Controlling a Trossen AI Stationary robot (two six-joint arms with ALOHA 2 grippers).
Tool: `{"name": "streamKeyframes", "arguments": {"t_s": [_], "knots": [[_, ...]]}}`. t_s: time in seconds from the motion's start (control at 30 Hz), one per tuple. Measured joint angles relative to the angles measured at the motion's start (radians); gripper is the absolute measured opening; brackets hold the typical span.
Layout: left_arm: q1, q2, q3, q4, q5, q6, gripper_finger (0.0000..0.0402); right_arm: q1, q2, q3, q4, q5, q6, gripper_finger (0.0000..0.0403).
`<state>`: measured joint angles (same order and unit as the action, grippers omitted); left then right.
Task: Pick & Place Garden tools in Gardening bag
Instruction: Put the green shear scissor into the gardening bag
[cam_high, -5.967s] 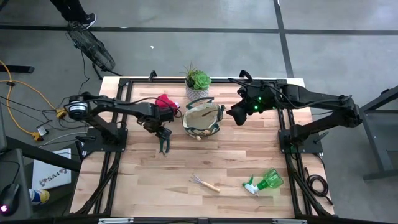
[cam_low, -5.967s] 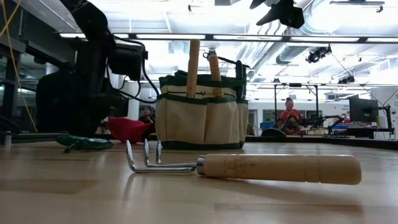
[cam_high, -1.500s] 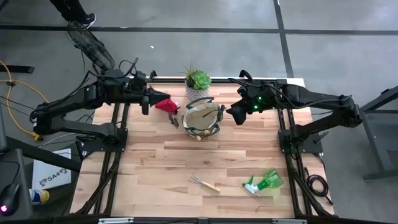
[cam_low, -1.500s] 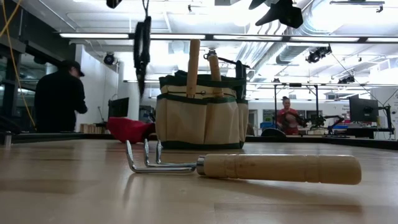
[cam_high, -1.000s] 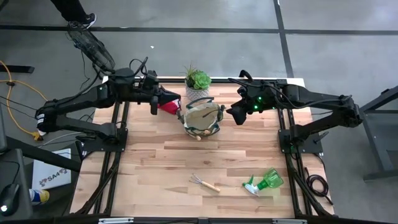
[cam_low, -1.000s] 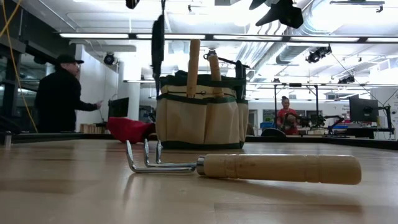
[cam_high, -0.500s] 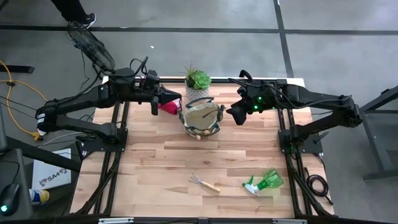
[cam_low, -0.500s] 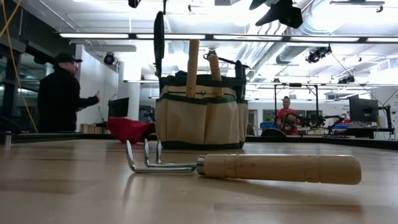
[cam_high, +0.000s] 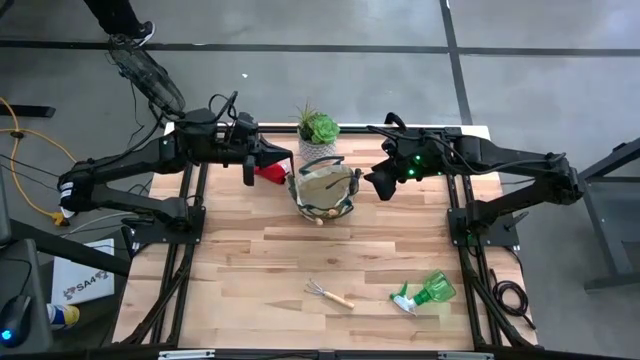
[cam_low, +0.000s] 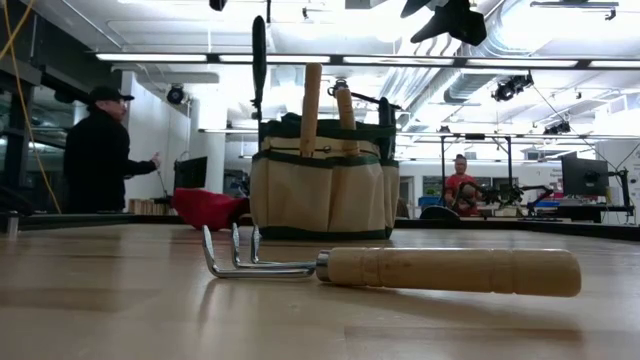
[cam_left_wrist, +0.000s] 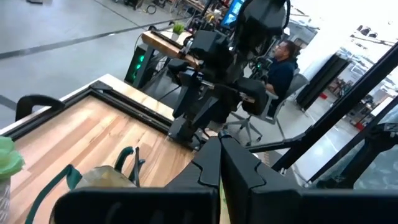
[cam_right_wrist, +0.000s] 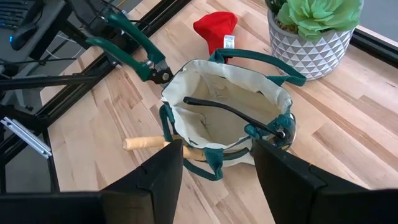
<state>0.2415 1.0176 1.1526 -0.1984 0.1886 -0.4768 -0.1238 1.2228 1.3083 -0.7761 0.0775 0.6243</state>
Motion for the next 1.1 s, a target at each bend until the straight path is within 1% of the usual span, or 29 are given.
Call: {"name": "streamKeyframes", "arguments": {"t_s": [0.5, 0.83, 1.1], "knots": [[0.0, 0.021, 0.0, -0.051, -0.017, 0.045, 0.0, 0.0, 0.0, 0.0, -0.007, -0.001, 0.0, 0.0188], [0.0, 0.019, 0.0, -0.149, -0.029, 0.065, 0.0, 0.0, 0.0, 0.0, -0.008, -0.001, 0.0, 0.0188], [0.0, -0.041, 0.0, -0.19, -0.065, 0.064, 0.0, 0.0, 0.0, 0.0, -0.01, -0.001, 0.005, 0.0188]]}}
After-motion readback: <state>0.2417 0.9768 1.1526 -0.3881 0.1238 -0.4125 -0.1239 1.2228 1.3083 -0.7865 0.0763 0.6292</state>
